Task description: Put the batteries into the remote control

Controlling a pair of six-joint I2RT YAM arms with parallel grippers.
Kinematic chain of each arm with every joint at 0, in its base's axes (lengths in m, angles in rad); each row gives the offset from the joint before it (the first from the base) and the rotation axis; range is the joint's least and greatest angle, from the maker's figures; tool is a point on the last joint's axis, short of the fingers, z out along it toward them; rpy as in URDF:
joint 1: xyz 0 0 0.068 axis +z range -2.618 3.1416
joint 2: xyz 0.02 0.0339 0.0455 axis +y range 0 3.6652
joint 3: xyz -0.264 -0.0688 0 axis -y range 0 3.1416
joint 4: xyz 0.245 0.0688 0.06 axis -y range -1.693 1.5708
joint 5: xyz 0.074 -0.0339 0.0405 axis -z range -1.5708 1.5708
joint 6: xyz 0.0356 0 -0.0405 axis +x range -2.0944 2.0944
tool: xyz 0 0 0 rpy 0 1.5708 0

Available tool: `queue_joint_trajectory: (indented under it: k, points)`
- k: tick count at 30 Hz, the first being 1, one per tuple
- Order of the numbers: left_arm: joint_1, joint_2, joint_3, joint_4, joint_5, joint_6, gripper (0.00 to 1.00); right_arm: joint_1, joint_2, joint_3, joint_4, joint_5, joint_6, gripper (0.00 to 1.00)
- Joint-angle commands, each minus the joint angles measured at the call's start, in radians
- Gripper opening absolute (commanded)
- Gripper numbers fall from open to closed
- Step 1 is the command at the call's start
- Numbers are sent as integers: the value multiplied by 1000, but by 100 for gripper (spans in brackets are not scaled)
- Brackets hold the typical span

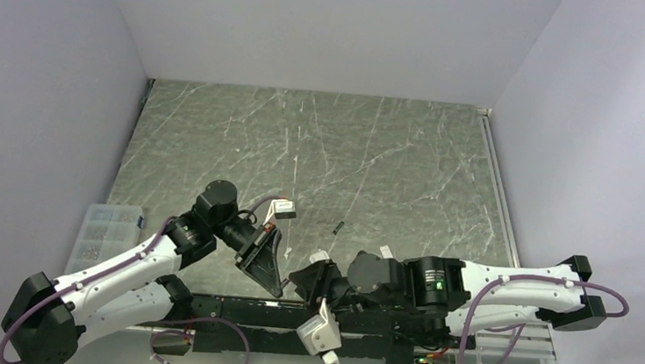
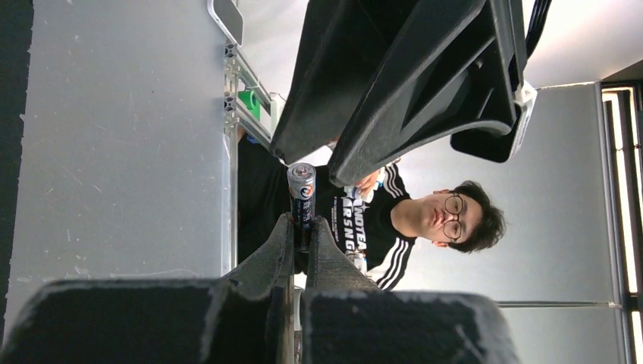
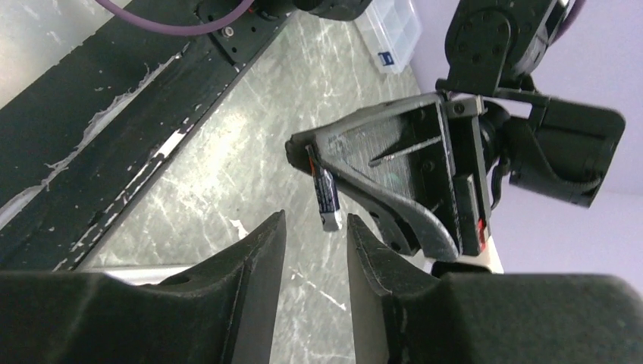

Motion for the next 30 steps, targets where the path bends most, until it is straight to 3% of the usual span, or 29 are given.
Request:
queue_joint_trajectory:
  k: [1, 10, 17, 30]
  points:
    - [-1, -20, -2, 53, 49, -7, 0, 37, 8, 32, 89, 28, -94, 36]
    - [-2, -36, 9, 20, 77, 17, 0, 54, 24, 17, 135, 30, -139, 31]
    - [-2, -43, 60, -139, 85, 126, 0, 54, 42, 15, 111, 48, -136, 31]
    - [-2, -69, 53, -126, 91, 114, 0, 54, 51, -17, 135, 57, -141, 30]
